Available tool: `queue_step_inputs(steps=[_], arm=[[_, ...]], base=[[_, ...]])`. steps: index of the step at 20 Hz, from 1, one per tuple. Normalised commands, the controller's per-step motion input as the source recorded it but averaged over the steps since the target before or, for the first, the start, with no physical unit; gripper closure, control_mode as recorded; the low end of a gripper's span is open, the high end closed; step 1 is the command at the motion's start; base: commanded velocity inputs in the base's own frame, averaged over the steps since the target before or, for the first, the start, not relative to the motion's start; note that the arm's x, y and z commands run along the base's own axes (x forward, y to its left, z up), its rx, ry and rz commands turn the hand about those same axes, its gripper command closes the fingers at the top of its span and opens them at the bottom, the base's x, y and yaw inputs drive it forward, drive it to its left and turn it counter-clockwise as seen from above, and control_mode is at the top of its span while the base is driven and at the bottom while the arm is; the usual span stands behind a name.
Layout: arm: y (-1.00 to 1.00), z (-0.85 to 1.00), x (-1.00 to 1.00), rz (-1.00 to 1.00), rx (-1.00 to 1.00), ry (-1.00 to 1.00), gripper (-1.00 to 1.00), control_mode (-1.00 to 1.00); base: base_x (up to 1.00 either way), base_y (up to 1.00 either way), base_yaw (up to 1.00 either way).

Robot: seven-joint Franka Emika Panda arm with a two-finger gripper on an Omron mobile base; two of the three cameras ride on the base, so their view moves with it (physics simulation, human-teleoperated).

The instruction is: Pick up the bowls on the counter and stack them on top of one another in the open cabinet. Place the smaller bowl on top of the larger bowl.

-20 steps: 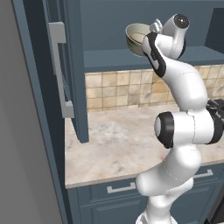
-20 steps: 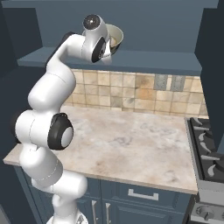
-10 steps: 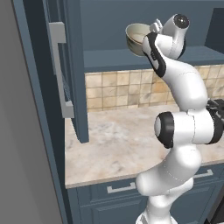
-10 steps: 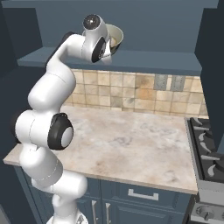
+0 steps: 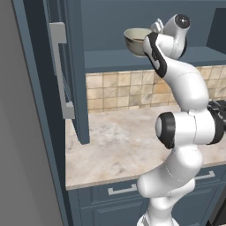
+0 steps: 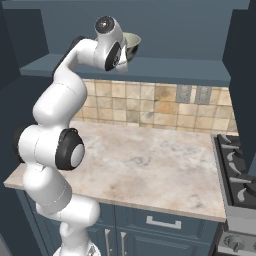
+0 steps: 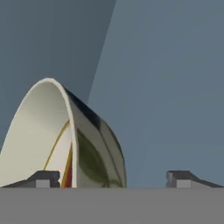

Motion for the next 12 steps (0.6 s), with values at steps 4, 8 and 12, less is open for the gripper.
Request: queue_step_inputs(steps=[4,8,12], arm=[[-0.01,0.35,0.00,0.00,0.00,0.00,-1.00,-1.00],[-0.10,0.52,-0.19,0.00,0.00,0.00,-1.00,-1.00],[-0.13,0.65,-0.30,0.01,0.00,0.01,-1.00,-1.00]], base=[[0.00,0.00,0.00],[0.00,0.00,0.00],[0.00,0.00,0.00]])
